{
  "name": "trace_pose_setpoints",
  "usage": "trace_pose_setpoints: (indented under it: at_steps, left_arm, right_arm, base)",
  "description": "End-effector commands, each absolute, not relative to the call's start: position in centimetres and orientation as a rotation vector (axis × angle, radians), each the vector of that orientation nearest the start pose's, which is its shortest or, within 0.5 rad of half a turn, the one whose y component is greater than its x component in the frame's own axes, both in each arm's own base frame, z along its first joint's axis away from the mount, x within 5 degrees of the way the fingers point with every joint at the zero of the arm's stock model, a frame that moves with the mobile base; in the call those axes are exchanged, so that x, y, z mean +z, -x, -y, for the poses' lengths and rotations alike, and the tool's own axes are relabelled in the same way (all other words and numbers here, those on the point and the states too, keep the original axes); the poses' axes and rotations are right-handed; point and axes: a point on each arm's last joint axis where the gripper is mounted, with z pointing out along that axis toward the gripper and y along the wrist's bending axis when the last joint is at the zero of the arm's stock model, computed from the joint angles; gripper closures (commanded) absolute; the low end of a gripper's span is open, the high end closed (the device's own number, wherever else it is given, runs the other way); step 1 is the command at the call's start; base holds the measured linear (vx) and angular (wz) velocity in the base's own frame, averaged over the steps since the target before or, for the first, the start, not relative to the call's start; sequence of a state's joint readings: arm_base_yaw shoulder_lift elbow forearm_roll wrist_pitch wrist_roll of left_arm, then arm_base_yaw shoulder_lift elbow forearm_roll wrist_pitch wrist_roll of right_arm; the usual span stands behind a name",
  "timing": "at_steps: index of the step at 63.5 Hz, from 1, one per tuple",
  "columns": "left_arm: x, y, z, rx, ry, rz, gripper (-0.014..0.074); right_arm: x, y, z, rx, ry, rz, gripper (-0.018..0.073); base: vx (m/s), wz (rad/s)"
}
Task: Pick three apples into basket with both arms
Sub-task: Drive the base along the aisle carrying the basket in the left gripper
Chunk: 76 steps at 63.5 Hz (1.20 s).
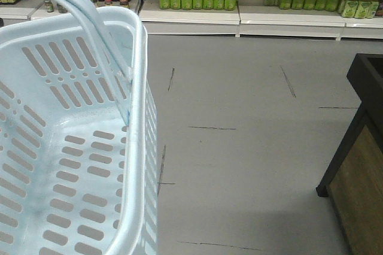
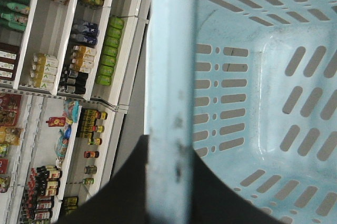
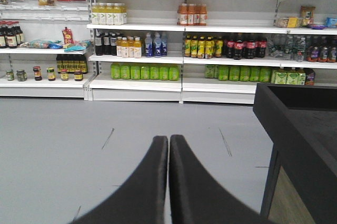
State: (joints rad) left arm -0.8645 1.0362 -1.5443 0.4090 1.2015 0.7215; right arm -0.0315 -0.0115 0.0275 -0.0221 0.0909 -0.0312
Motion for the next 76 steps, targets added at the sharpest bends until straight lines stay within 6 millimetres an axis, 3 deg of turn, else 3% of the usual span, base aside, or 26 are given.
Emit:
trace_pose_setpoints:
  at_steps: [1, 76]
  left_arm:
    - [51.37, -12.55, 9.37, 0.416, -1.387, -1.458, 0.0603]
    - [51.37, -12.55, 9.37, 0.416, -1.387, -1.458, 0.0603]
  right_arm:
    - [19.93, -5.61, 0.22, -0.078, 0.016, -1.514, 0.0568]
    - [19.93, -5.61, 0.22, -0.078, 0.016, -1.514, 0.0568]
  base:
    - [0.11, 0.09]
    - [0.18, 0.00]
